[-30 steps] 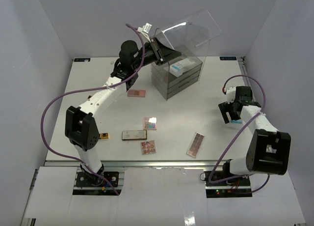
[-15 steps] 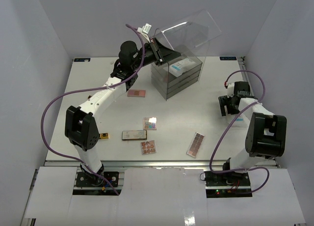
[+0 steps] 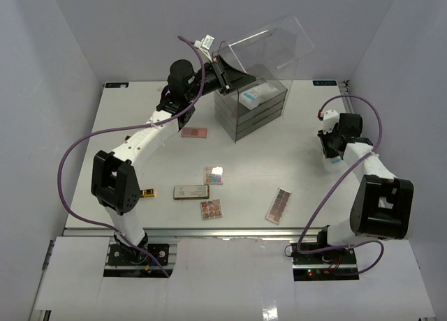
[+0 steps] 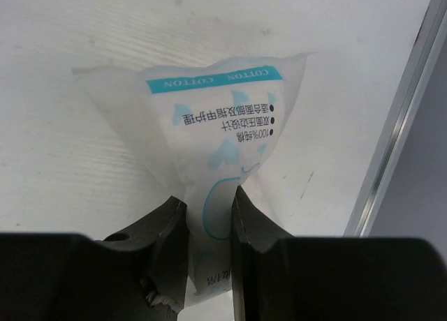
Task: Organize the makeup
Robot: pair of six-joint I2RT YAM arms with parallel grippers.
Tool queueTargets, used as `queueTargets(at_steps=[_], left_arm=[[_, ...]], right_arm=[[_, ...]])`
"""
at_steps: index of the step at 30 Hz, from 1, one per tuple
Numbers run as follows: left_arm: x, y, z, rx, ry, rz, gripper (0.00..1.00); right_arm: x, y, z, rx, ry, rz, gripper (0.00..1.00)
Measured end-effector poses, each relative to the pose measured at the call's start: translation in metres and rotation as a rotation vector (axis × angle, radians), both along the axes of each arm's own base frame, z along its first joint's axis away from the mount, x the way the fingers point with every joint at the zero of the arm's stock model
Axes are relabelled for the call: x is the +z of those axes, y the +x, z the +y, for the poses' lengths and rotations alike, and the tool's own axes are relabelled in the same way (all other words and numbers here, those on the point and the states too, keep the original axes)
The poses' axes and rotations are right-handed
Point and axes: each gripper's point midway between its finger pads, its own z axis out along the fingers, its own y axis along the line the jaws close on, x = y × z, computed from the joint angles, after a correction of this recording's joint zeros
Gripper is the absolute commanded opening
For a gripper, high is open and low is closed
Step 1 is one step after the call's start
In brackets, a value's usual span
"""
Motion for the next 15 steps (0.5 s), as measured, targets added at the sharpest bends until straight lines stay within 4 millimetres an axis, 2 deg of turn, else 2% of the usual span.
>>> queueTargets(at_steps=[5, 12, 15], left_arm=[[0.001, 0.000, 0.001, -0.002, -0.003, 0.004, 0.06], [0.001, 0.000, 0.001, -0.002, -0.007, 0.009, 0.06], [0.002, 0.000, 0.001, -0.002, -0.010, 0.011, 0.06]], right_arm=[[0.040, -0.002, 0.047, 0.305, 0.012, -0.114, 0.11], [0.079, -0.003, 0.153, 0.838, -0.144, -0.249, 0.10], [0.099, 0.012, 0.188, 0.934, -0.262, -0.360, 0.10]])
